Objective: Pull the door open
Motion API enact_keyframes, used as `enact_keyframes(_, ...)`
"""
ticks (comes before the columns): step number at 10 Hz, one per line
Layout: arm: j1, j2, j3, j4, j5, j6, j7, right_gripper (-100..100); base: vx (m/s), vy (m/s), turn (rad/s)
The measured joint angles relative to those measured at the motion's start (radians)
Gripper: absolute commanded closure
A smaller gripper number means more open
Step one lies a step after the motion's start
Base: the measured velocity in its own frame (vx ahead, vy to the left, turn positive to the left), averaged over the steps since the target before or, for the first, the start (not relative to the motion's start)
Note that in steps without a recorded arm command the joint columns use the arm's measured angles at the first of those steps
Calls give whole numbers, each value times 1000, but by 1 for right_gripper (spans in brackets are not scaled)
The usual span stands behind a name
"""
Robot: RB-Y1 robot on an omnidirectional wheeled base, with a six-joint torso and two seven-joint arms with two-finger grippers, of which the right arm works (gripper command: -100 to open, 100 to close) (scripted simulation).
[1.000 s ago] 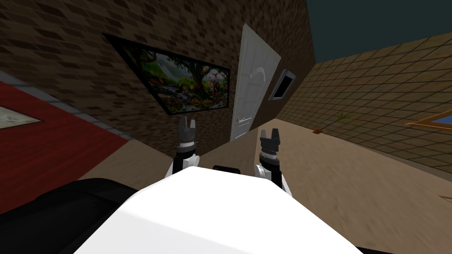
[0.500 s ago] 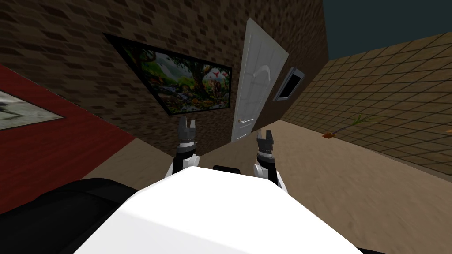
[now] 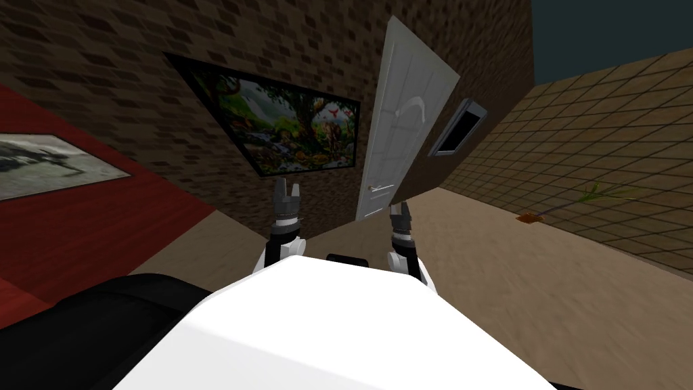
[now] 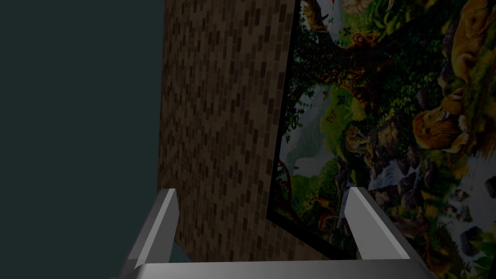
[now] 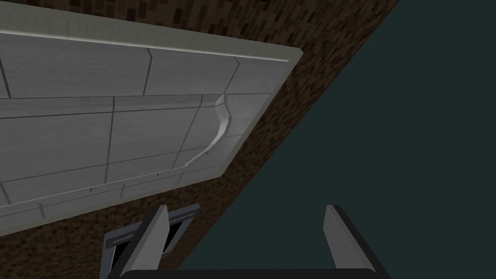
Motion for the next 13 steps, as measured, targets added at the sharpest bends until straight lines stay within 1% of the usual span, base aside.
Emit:
enact_keyframes(1,-7,-8,1,24,-1,-2,-6,-100,90,-91,149)
enact_keyframes(4,-43,-32,0,117,-6,-10,-27,-100,72,-78,137)
enact_keyframes(5,-54,-41,0,141,-9,-7,-35,-100,96,-66,127)
enact_keyframes(6,-68,-48,0,173,-10,-10,-42,-100,95,-92,155)
enact_keyframes(7,-80,-57,-1,204,-12,-15,-49,-100,58,-72,59)
enact_keyframes(8,-88,-60,0,227,-12,-17,-53,-100,40,-48,81)
enact_keyframes(9,-93,-69,-2,255,-15,-24,-59,-100,53,-61,139)
enact_keyframes(10,-99,-76,-1,273,-16,-21,-66,-100,64,-77,163)
enact_keyframes(13,-141,-98,0,375,-20,-32,-86,-100,73,-98,157)
